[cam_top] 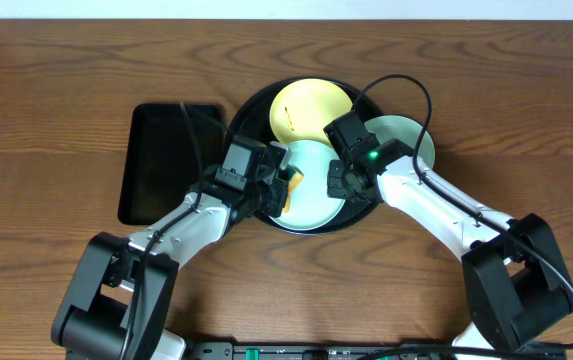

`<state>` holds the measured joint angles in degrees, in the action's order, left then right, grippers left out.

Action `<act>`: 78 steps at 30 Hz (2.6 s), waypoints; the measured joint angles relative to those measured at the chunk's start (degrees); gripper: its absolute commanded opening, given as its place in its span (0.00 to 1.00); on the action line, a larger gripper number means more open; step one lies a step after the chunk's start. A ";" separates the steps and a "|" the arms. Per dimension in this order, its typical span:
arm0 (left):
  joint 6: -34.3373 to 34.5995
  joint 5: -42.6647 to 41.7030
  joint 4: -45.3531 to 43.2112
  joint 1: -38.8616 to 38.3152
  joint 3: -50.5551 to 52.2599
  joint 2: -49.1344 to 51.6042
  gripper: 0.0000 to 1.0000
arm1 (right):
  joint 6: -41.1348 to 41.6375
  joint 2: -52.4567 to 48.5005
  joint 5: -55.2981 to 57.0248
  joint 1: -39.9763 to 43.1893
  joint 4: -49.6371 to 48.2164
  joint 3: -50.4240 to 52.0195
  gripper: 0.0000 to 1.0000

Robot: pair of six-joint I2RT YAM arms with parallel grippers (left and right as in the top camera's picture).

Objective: Clean dirty plates on tray and stack at the side
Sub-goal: 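Scrub the held light-blue plate with the sponge in the left gripper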

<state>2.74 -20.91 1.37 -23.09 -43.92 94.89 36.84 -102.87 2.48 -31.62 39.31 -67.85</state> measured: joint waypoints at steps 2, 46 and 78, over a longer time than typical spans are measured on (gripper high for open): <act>0.00 0.02 -0.68 0.00 0.42 0.00 0.07 | 0.00 0.00 0.00 0.00 0.00 0.00 0.02; 0.02 5.95 -13.94 0.07 1.05 3.91 0.09 | 0.22 0.00 0.70 0.00 -0.22 0.00 0.02; -0.04 9.27 -29.51 0.11 1.29 8.02 0.09 | 0.52 0.00 -0.39 0.00 -0.76 0.00 0.01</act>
<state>2.70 -11.64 -28.14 -22.98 -42.63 102.91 37.36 -102.87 2.09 -31.62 38.54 -67.85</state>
